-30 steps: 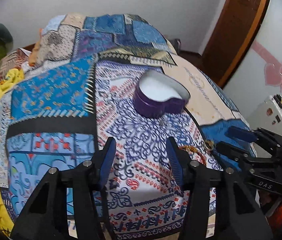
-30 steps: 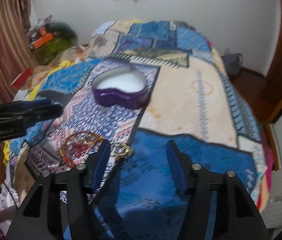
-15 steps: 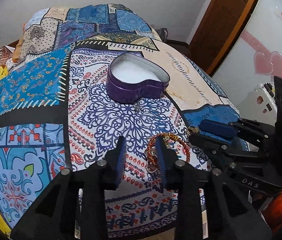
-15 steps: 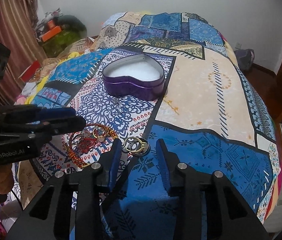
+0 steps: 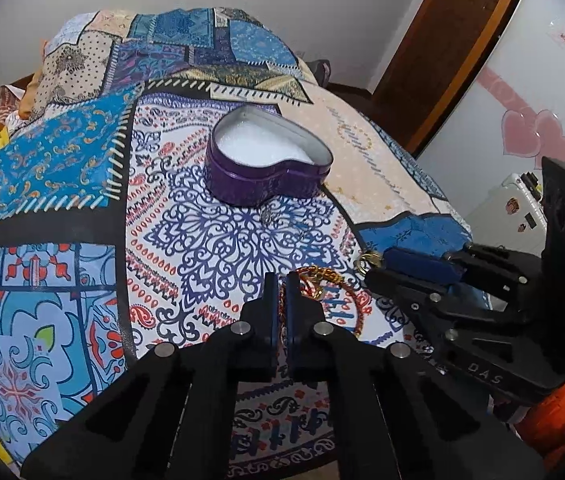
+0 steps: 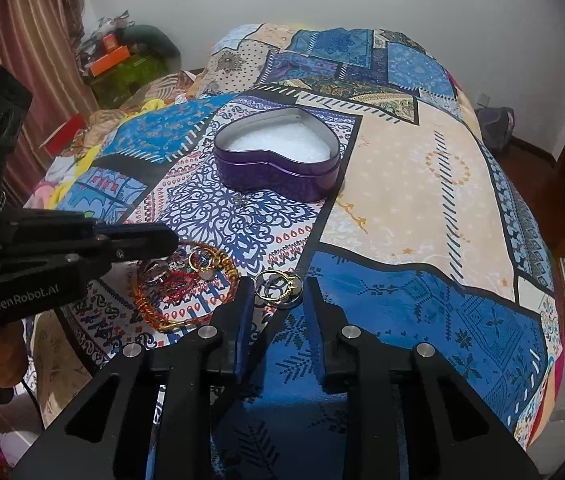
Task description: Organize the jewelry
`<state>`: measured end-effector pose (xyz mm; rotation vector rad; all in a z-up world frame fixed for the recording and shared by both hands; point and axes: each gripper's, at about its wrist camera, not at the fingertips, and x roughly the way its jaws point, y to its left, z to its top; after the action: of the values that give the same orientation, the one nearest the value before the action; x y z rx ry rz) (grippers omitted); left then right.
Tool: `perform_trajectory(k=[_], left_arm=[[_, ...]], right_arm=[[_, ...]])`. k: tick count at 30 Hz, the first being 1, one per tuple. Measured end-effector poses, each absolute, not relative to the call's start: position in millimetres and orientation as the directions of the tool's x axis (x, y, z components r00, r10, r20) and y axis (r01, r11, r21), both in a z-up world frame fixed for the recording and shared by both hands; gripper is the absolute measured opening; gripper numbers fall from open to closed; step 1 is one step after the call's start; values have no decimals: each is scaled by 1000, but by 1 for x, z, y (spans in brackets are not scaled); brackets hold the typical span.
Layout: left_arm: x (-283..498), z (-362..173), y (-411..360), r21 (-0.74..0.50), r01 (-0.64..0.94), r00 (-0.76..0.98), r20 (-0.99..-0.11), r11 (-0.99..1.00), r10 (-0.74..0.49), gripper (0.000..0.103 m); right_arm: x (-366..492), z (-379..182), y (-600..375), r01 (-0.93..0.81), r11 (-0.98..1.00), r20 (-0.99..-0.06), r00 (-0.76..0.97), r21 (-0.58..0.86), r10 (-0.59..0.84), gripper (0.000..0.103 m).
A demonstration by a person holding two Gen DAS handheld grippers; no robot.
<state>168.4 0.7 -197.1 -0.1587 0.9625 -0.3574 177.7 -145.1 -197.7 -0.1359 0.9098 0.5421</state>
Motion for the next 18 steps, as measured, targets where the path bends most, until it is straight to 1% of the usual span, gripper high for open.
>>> perform_trajectory(k=[1,7,10,12,13,14,18], left_arm=[[168,-195,1,-291,227,525,-767,930,-368,2],[165,-179,10,-292,220,569,-736,931,-365,2],[162,-173,17,-295,209,590,-722,932,-361,2],[162,-171,21,-297,199,601,-716,934,-356,2],[161,-169,24,-298,193,608,-712,935,-352,2],[161,-168,26,-296,187,614,-709,937,-347,2],[160,-168,31,-285,176,626,-707,942,-330,2]], right_arm=[[178,-197,-145,-500,858,-782,487,115,389,5],[180,-190,-148,-489,864,-772,503,118,390,5],[185,-188,-150,-477,867,-780,484,145,397,7],[191,-190,-151,-471,862,-786,455,186,418,16],[192,-190,-150,-466,862,-786,450,198,423,30],[192,-189,-149,-464,863,-778,458,202,429,38],[191,-187,-139,-474,871,-768,506,132,392,38]])
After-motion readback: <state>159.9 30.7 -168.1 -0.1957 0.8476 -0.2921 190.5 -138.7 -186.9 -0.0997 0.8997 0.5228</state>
